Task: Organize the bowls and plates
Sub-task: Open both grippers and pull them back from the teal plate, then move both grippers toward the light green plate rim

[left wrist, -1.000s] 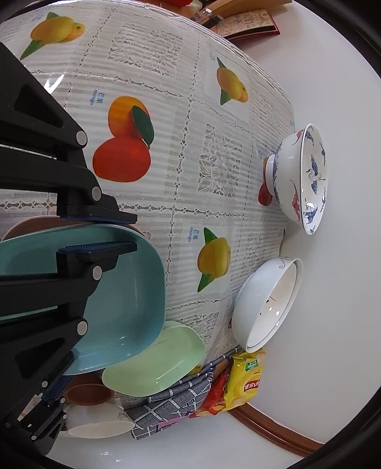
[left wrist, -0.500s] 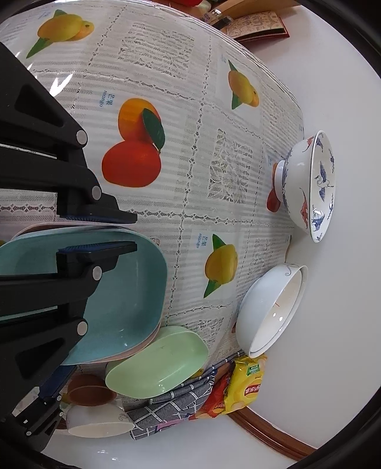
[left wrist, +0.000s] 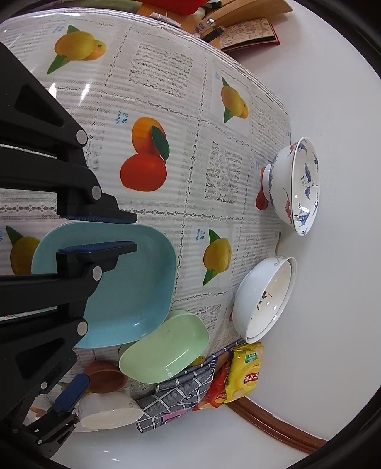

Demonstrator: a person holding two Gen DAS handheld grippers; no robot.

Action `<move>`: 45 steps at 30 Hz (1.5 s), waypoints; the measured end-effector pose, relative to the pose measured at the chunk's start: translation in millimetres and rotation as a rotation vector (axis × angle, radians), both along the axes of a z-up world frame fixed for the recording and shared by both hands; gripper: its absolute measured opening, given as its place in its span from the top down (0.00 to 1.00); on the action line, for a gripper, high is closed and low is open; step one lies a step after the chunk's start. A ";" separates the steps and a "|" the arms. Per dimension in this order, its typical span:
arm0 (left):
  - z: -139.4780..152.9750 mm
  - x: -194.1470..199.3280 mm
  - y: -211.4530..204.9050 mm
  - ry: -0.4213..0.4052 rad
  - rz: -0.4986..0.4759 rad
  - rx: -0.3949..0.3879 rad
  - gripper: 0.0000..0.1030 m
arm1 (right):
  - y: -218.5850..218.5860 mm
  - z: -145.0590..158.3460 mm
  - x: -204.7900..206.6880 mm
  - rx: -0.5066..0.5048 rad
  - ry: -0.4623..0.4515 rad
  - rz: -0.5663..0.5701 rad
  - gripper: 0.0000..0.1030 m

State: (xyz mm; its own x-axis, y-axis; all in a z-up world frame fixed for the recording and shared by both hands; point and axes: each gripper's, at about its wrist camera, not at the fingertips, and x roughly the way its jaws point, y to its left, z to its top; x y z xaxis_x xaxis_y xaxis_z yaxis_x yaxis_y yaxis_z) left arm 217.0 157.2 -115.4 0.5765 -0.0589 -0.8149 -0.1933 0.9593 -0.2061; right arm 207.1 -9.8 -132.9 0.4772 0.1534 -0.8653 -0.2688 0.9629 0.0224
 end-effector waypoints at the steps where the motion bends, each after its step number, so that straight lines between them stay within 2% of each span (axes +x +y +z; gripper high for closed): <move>1: 2.6 -2.5 -1.2 -0.004 -0.003 0.000 0.85 | -2.6 3.7 -2.0 0.002 -0.007 -0.005 0.58; 3: 11.1 -9.8 -6.4 -0.020 -0.012 0.006 0.79 | -8.9 11.2 -6.1 0.011 -0.022 -0.018 0.55; 8: 29.9 -26.0 -25.3 -0.059 -0.041 0.016 0.69 | -28.1 29.2 -16.7 0.029 -0.048 -0.059 0.32; 10: 37.4 -33.3 -35.7 -0.071 -0.052 0.026 0.48 | -38.1 37.3 -23.3 0.030 -0.071 -0.080 0.26; 16: 55.8 -49.2 -65.0 -0.108 -0.090 0.062 0.40 | -65.5 59.4 -42.4 -0.004 -0.142 -0.150 0.10; 21: 67.4 -59.4 -85.7 -0.124 -0.112 0.057 0.34 | -84.8 71.1 -54.8 -0.069 -0.182 -0.188 0.10; 24: 73.5 -63.9 -95.3 -0.131 -0.107 0.067 0.27 | -95.4 75.2 -61.2 -0.067 -0.199 -0.185 0.10; 31: 80.1 -68.4 -109.7 -0.135 -0.095 0.052 0.23 | -128.3 87.3 -75.0 0.097 -0.247 -0.216 0.09; 35: 80.6 -69.6 -111.7 -0.162 -0.113 -0.009 0.23 | -148.0 90.8 -74.8 0.173 -0.235 -0.270 0.09; 38: 81.8 -70.0 -113.8 -0.184 -0.114 -0.031 0.23 | -153.8 91.8 -73.1 0.149 -0.225 -0.261 0.09; 42: 84.3 -67.8 -121.0 -0.208 -0.117 -0.006 0.23 | -153.0 94.4 -73.6 0.040 -0.275 -0.250 0.09; 45: 87.4 -64.3 -125.2 -0.222 -0.120 0.001 0.24 | -154.9 93.3 -69.0 0.022 -0.261 -0.240 0.10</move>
State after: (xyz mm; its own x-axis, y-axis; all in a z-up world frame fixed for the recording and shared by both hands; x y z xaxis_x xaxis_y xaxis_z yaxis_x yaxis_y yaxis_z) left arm 152.6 31.9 -28.0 0.7307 -0.1367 -0.6689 -0.0279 0.9729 -0.2294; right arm 138.1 -164.6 -39.6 0.7067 0.0276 -0.7070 -0.0345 0.9994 0.0045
